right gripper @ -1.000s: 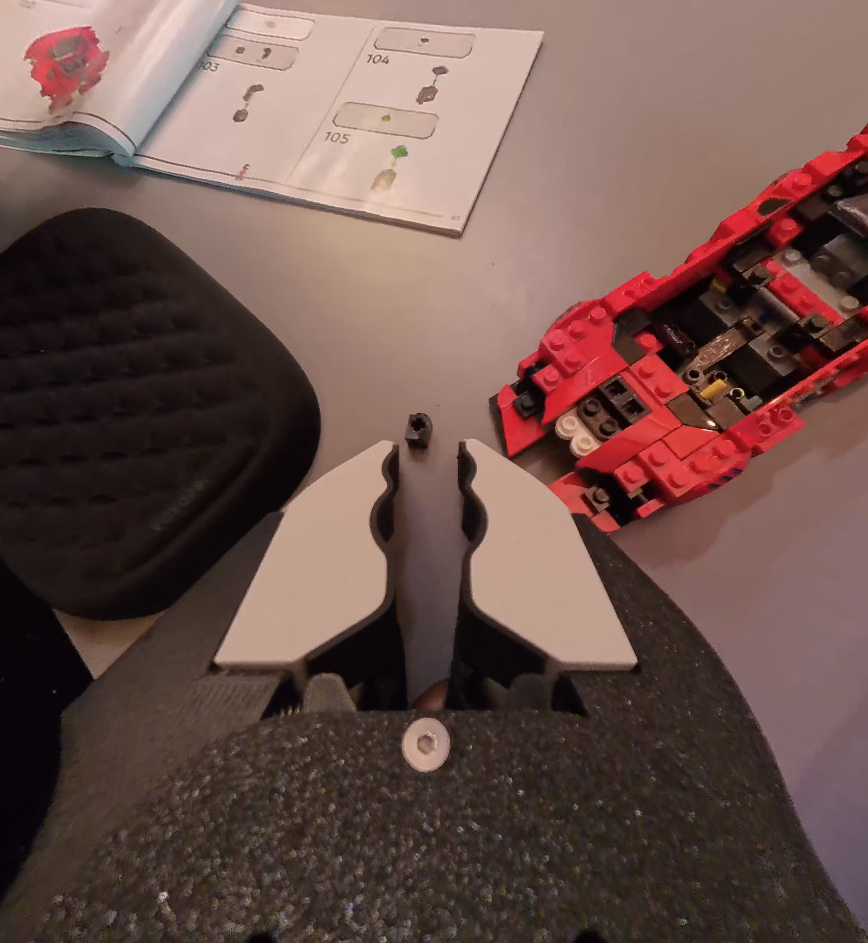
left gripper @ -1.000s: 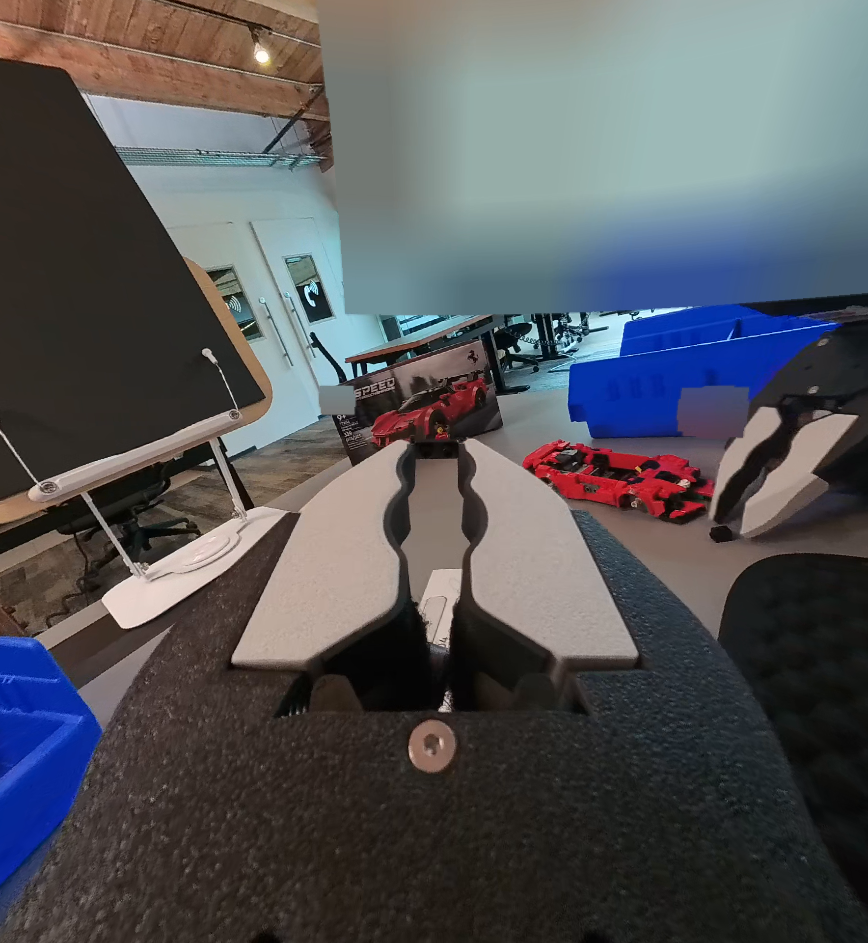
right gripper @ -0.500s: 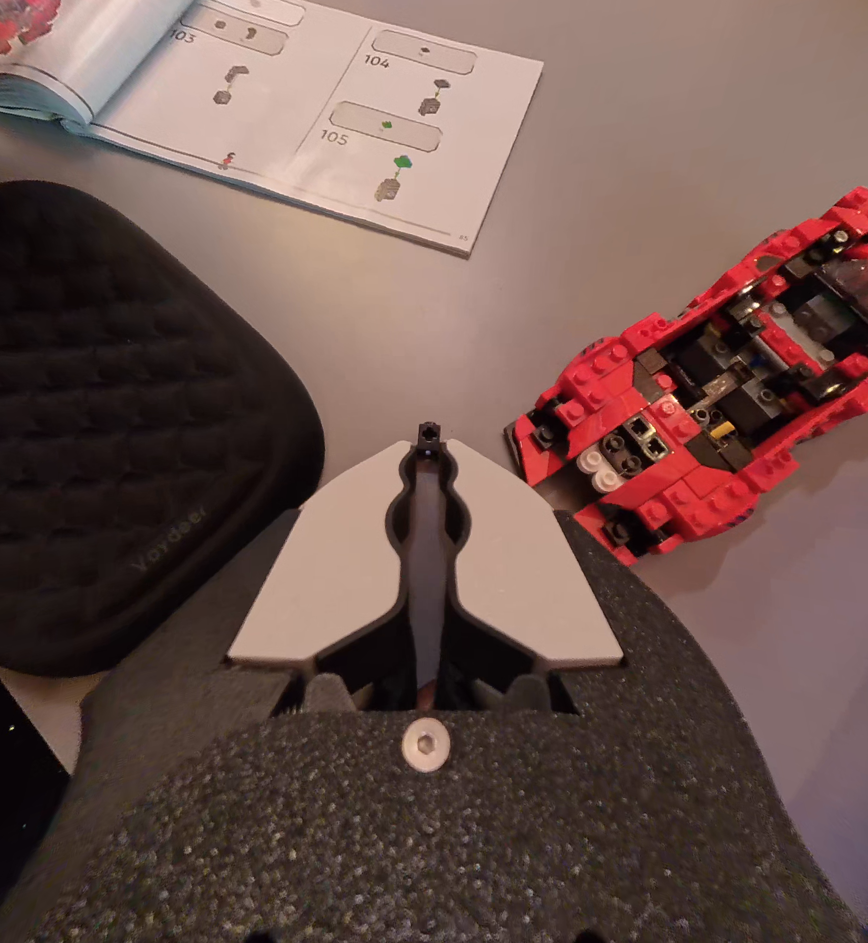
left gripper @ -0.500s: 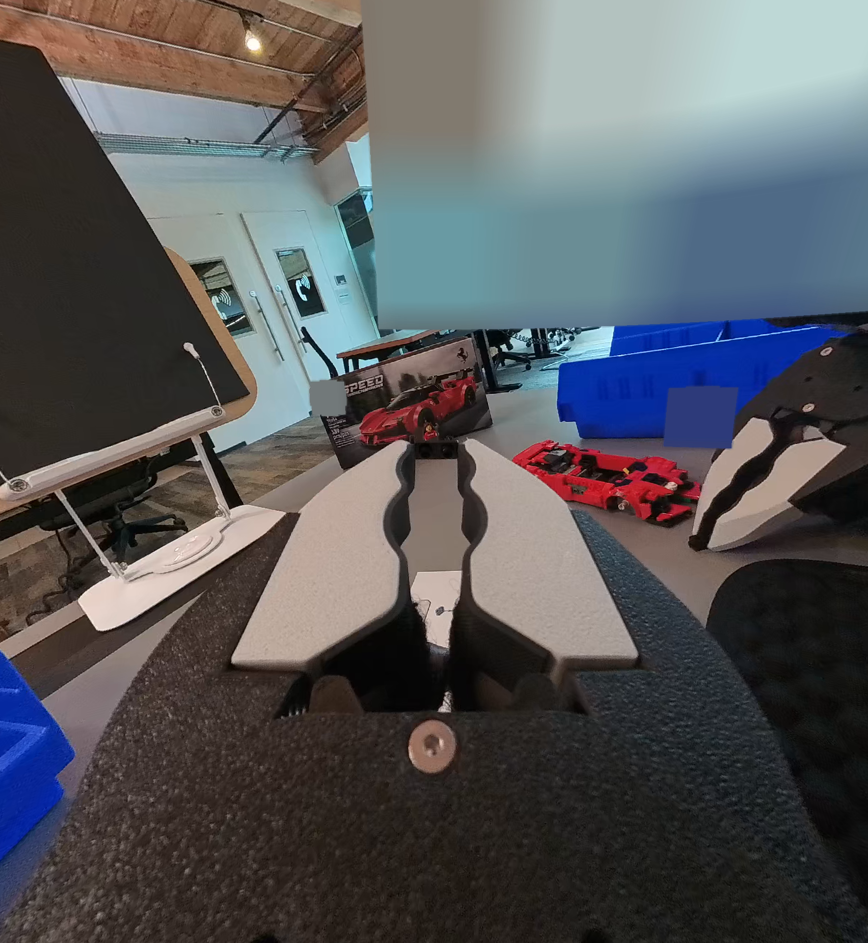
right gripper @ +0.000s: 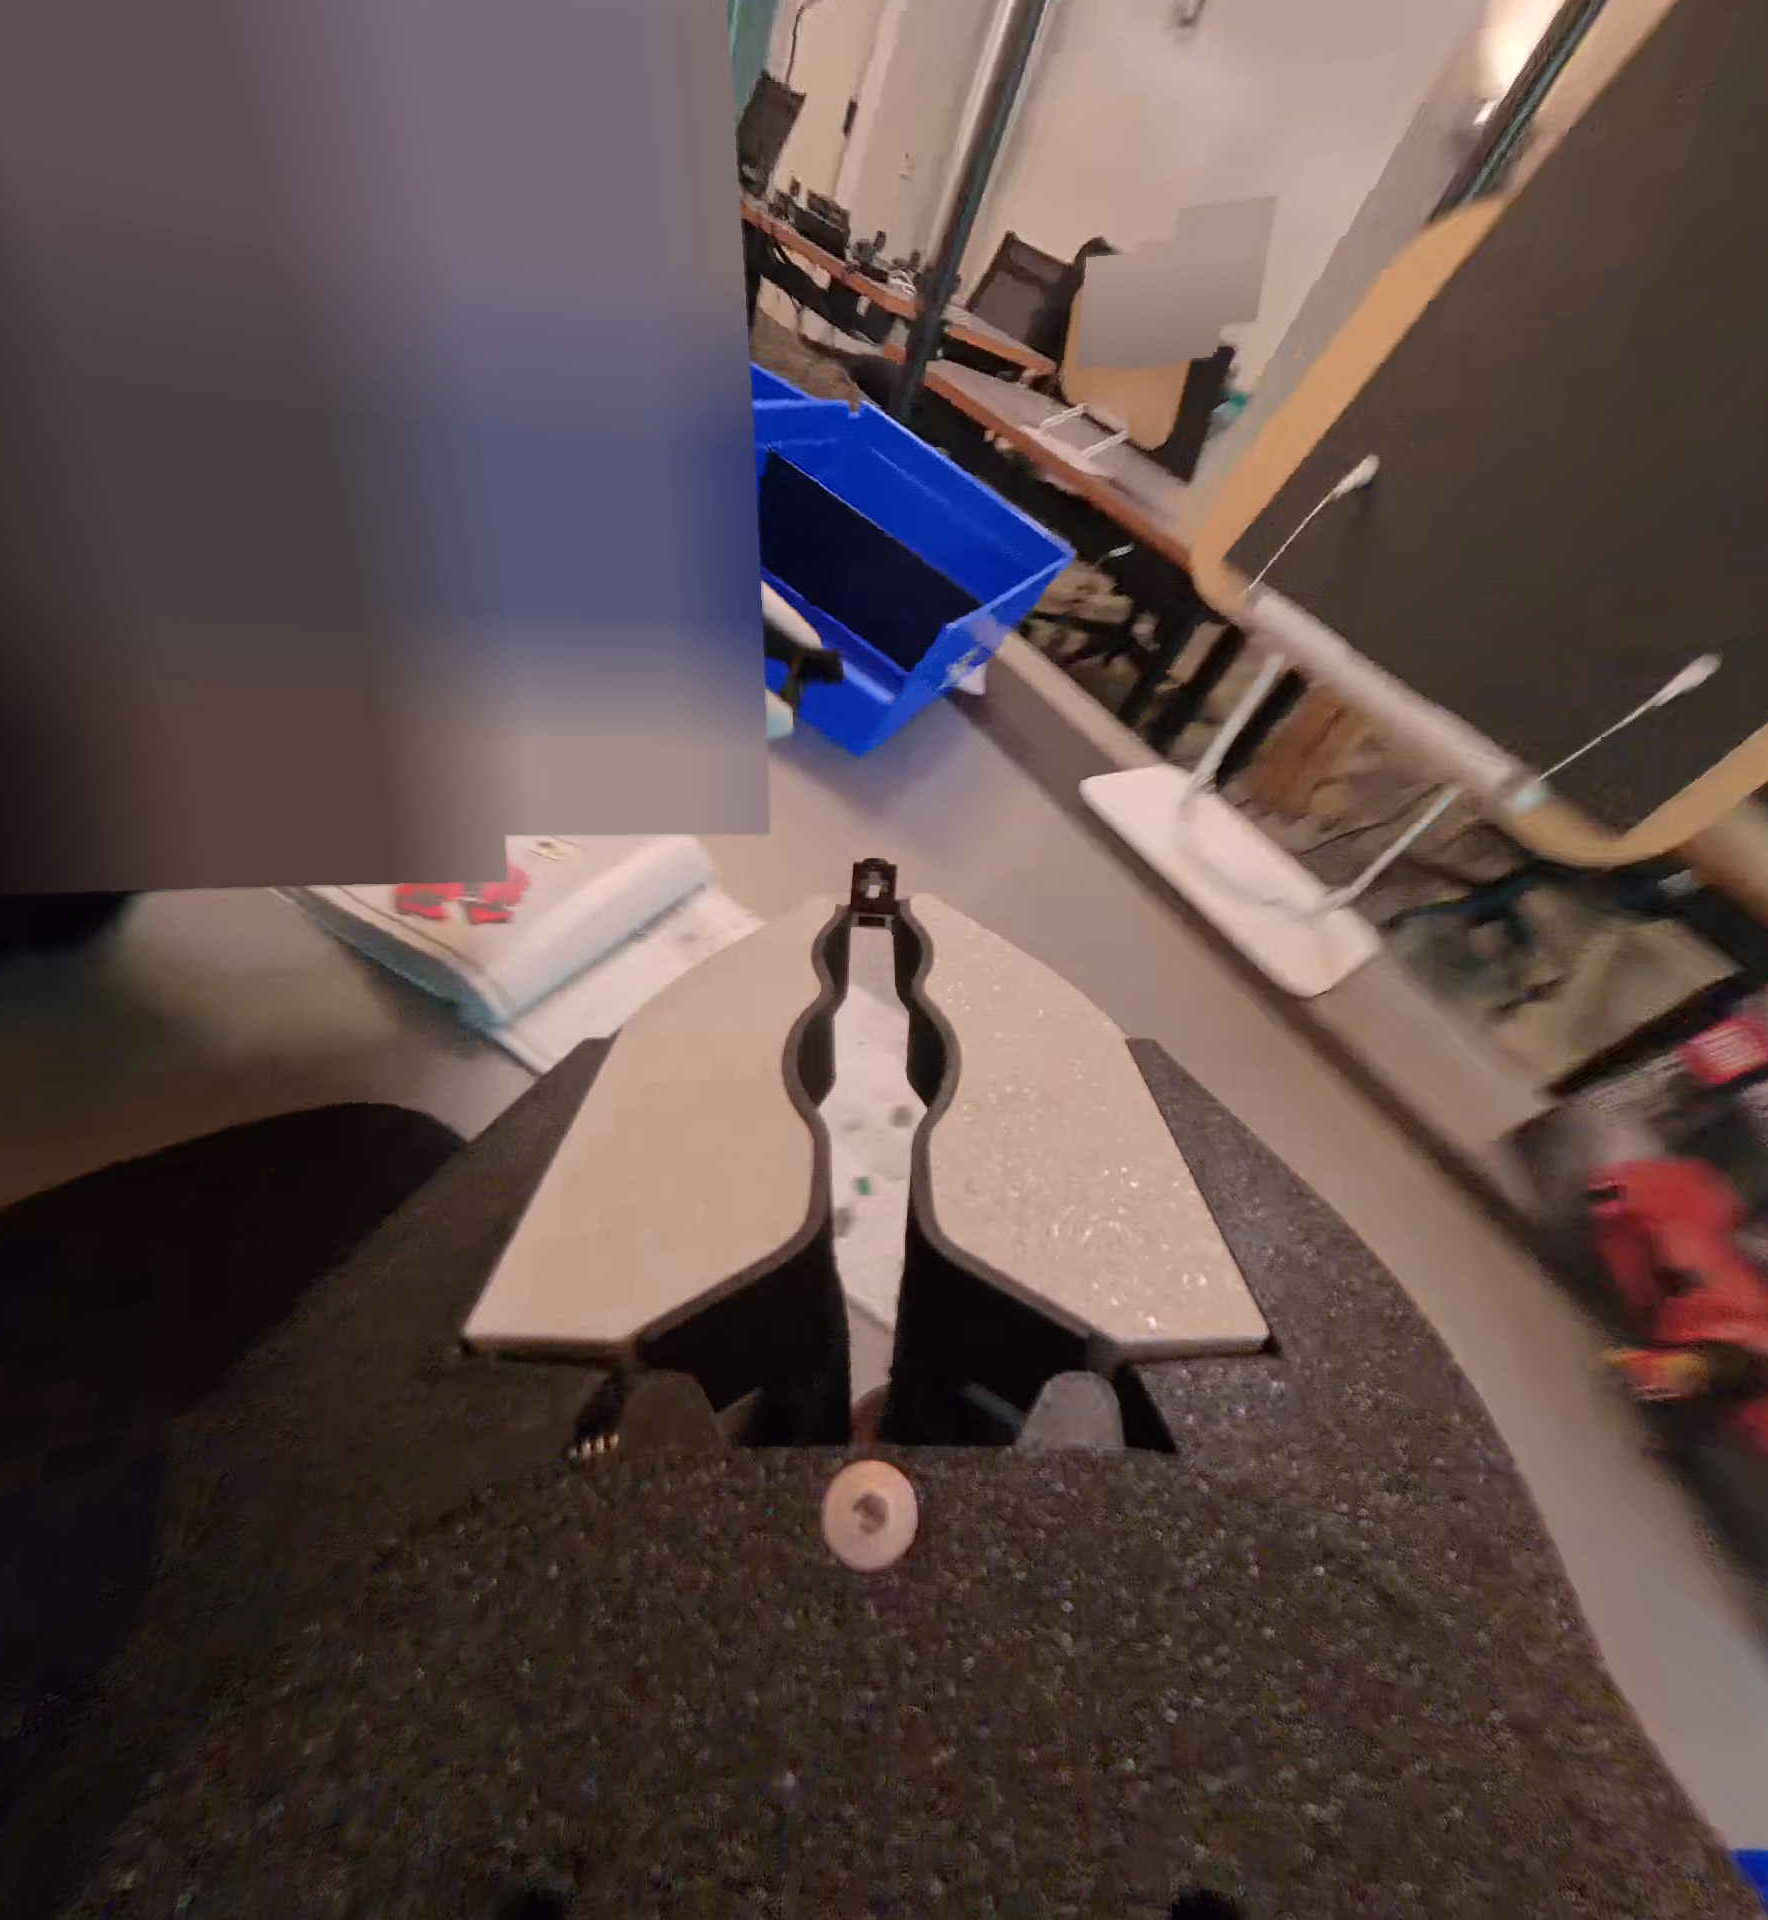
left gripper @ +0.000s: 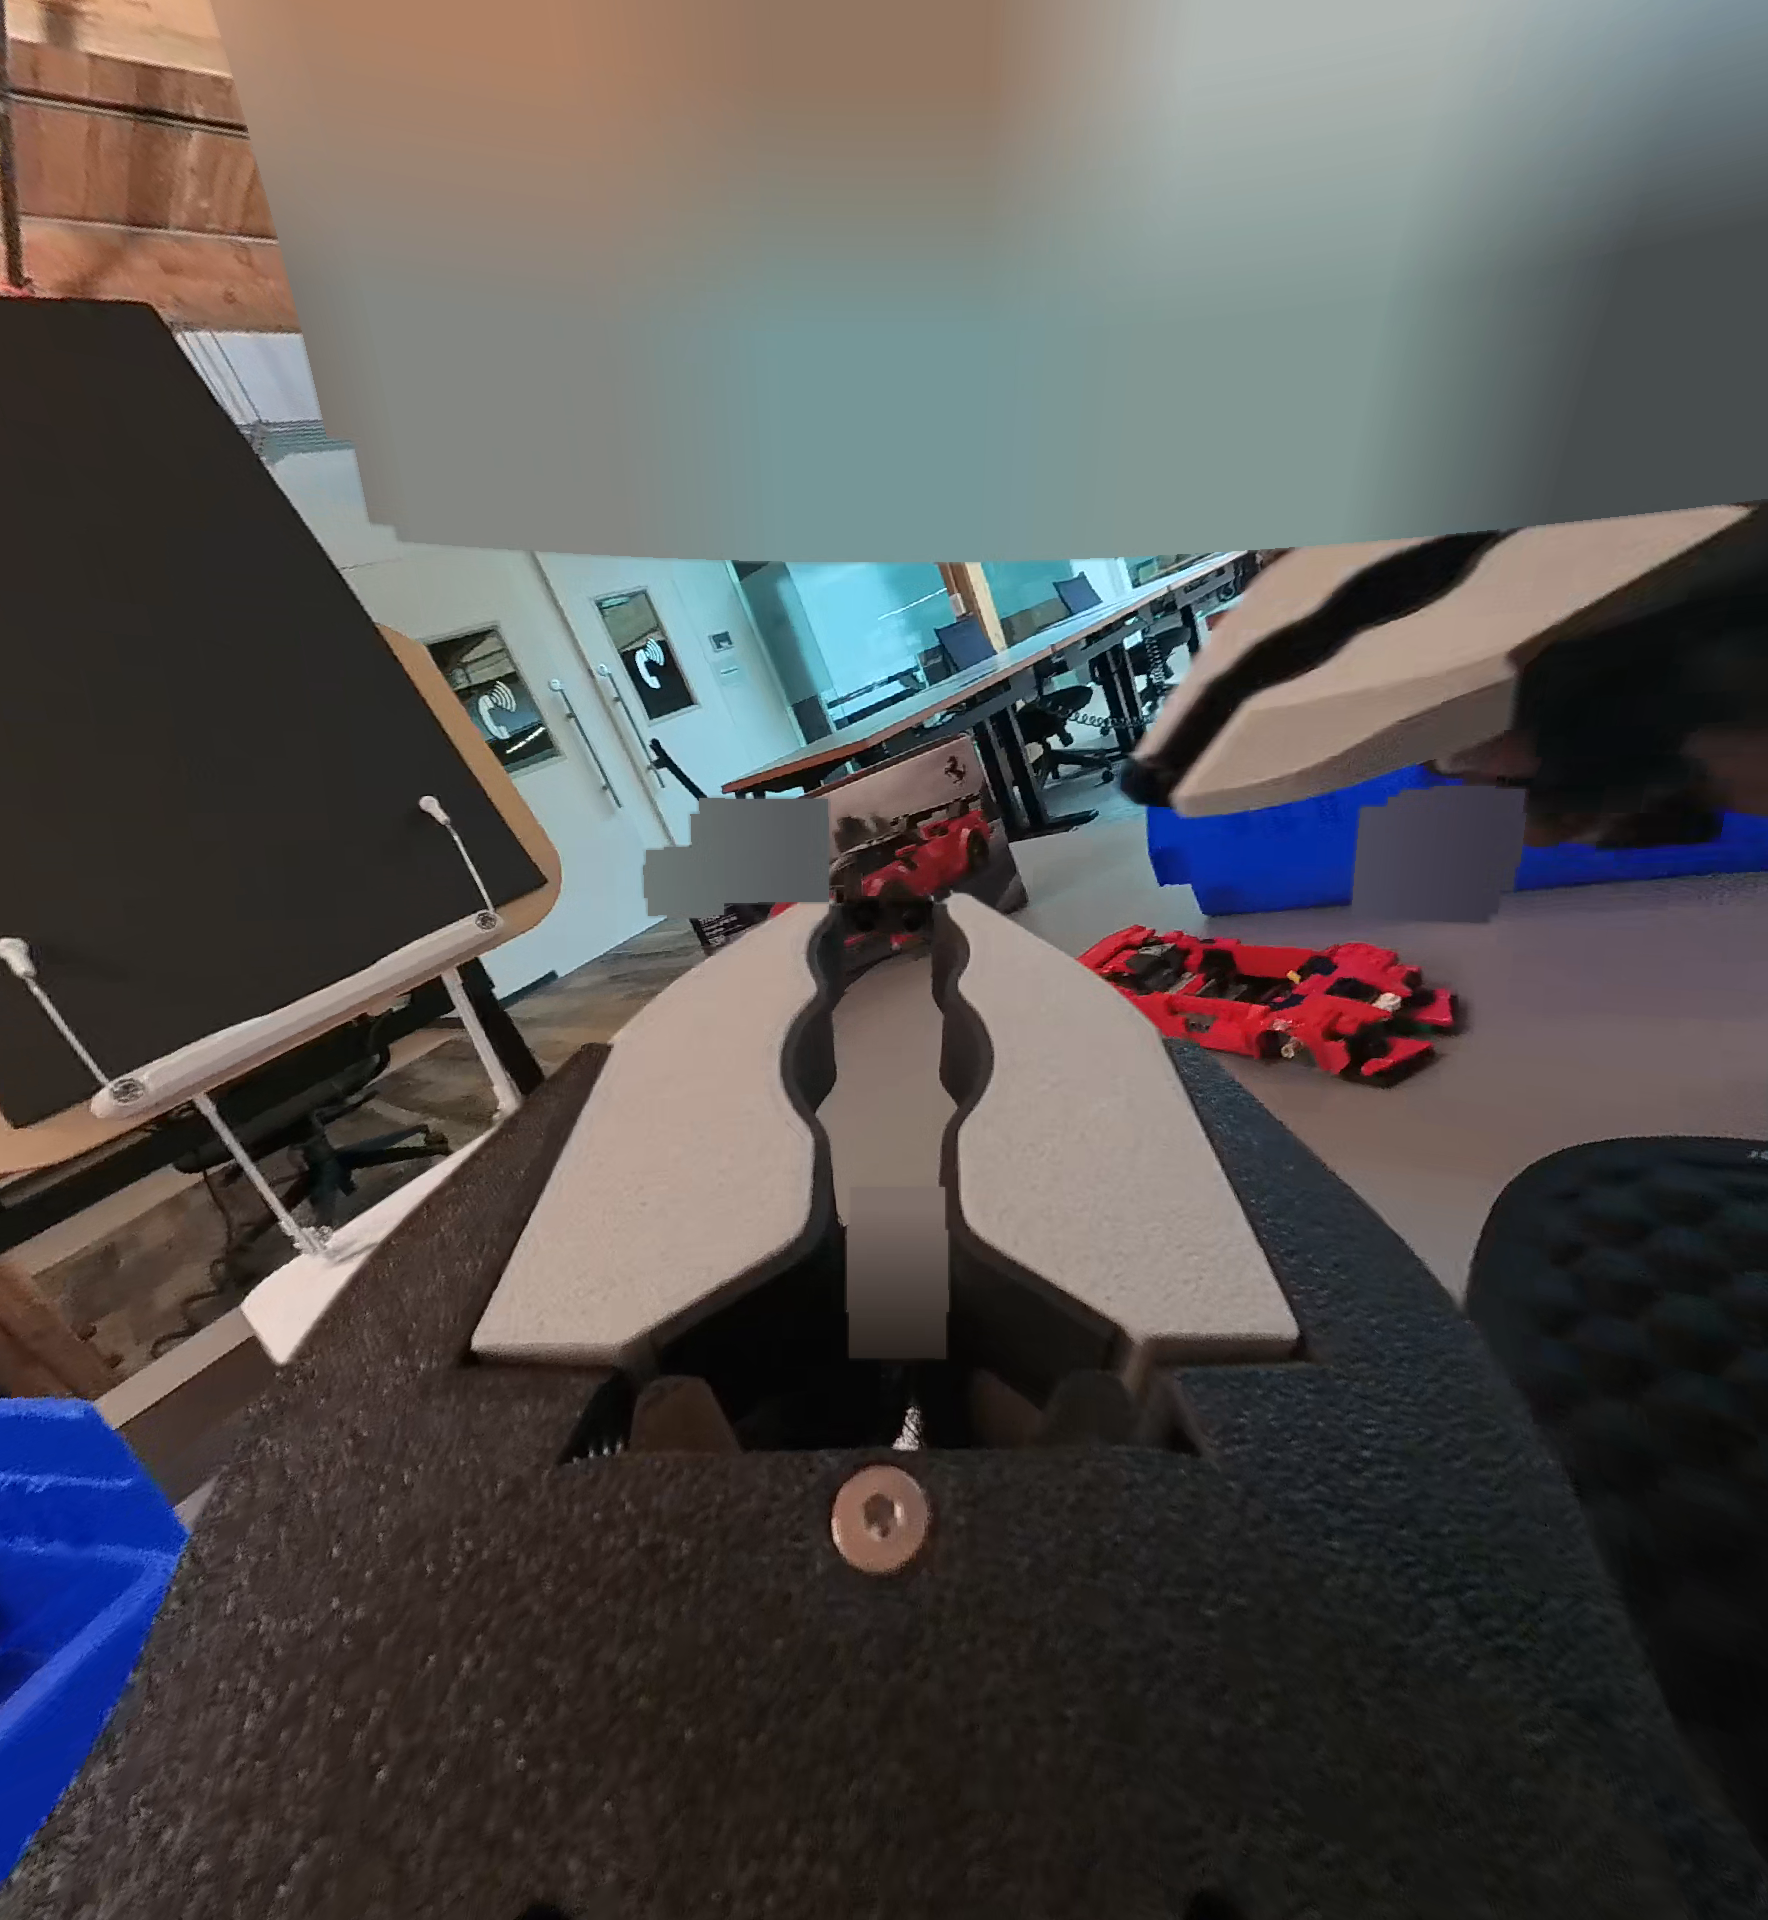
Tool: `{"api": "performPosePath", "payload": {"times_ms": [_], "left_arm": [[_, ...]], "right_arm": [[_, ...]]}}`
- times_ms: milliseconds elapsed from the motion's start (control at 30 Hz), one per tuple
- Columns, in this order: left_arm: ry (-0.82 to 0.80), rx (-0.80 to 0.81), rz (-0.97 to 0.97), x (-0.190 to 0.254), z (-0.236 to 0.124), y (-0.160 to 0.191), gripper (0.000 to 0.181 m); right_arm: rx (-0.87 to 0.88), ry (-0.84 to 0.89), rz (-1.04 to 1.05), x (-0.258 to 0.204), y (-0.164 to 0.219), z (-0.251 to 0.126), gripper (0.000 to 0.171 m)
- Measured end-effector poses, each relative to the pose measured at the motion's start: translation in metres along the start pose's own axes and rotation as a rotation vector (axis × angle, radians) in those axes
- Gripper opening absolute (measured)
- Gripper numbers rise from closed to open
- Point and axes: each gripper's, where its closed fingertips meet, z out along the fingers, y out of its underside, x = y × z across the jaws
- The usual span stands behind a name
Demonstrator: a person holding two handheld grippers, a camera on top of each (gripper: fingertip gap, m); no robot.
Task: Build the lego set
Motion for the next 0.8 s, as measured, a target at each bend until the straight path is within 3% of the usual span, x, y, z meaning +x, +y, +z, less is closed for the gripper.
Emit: {"api": "performPosePath", "payload": {"times_ms": [100, 233, 367, 800], "left_arm": [[0.024, 0.011, -0.043, 0.004, 0.001, -0.002, 0.015], [0.081, 0.003, -0.092, 0.011, 0.001, -0.002, 0.015], [0.147, 0.008, -0.151, 0.018, 0.001, -0.004, 0.015], [0.302, -0.065, -0.071, 0.040, -0.005, 0.003, 0.015]], "right_arm": [[-0.032, 0.044, -0.171, -0.003, -0.008, 0.013, 0.008], [-0.052, 0.035, -0.209, -0.006, -0.009, 0.021, 0.008], [-0.069, -0.049, -0.201, -0.016, -0.009, 0.025, 0.008], [-0.129, -0.272, -0.104, -0.027, 0.000, 0.027, 0.008]]}}
